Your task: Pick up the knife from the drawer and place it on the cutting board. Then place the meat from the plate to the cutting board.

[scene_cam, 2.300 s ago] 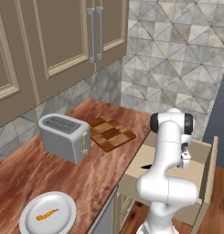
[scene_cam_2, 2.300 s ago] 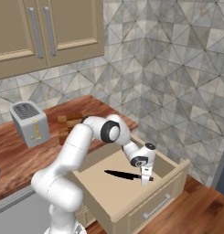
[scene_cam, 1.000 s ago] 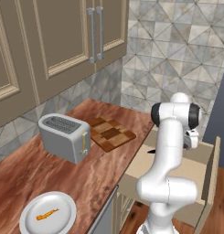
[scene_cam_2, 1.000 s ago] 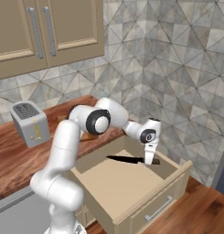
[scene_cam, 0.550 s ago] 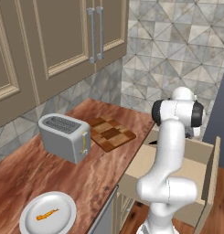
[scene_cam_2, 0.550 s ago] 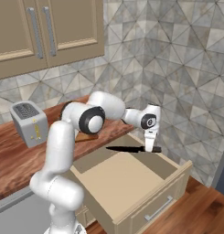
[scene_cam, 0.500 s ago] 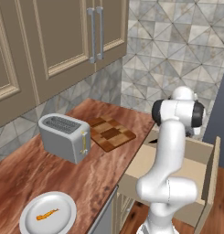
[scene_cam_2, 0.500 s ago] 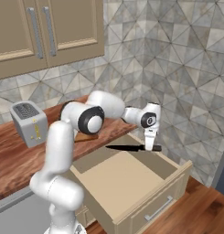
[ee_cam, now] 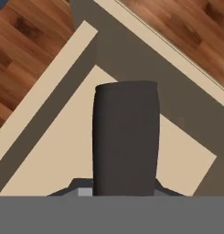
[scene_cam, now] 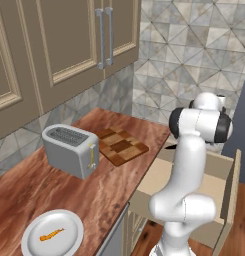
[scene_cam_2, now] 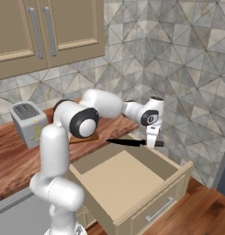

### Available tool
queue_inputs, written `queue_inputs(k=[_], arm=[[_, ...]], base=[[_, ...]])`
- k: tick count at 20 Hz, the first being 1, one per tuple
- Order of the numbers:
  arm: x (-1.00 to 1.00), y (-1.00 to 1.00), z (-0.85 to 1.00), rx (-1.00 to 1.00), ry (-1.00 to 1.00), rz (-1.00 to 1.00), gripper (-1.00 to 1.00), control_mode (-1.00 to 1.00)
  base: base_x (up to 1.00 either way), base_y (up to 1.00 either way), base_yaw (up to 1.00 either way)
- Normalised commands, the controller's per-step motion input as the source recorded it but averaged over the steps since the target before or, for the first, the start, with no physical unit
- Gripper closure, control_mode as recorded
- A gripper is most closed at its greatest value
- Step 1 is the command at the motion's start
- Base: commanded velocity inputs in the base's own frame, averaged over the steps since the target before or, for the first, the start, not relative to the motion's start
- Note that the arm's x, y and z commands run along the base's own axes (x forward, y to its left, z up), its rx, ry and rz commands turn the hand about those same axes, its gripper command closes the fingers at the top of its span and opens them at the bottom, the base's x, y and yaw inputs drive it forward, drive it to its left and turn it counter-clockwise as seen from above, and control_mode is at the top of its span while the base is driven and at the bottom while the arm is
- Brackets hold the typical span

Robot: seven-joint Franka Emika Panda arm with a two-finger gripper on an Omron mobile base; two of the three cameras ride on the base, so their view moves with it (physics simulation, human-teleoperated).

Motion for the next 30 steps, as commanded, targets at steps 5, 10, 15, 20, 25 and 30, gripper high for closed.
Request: queue_inputs(k=[5,10,15,20,25,30], arm=[[-0.53,0.11,0.17,-0.03,-0.22,0.08,1.00,-1.00],[-0.34,0.01,0.68,-0.07,-0.04,0.03,1.00,-1.00],[-0.14,0.06,0.85,-0.11,0.03,0.00,1.00,-1.00],[-0.21,0.22,0.44,-0.04,0.10,-0.14,1.00,-1.00],[-0.33,0.19,0.05,0.00,0.09,-0.33,1.00,-1.00],[-0.25,0.20,0.00,0.01,-0.02,-0.30,1.00,-1.00]], base=[[0.00,0.00,0.00],[0.00,0.00,0.00],[0.00,0.00,0.00],[0.00,0.00,0.00],[0.00,0.00,0.00],[0.00,0.00,0.00]])
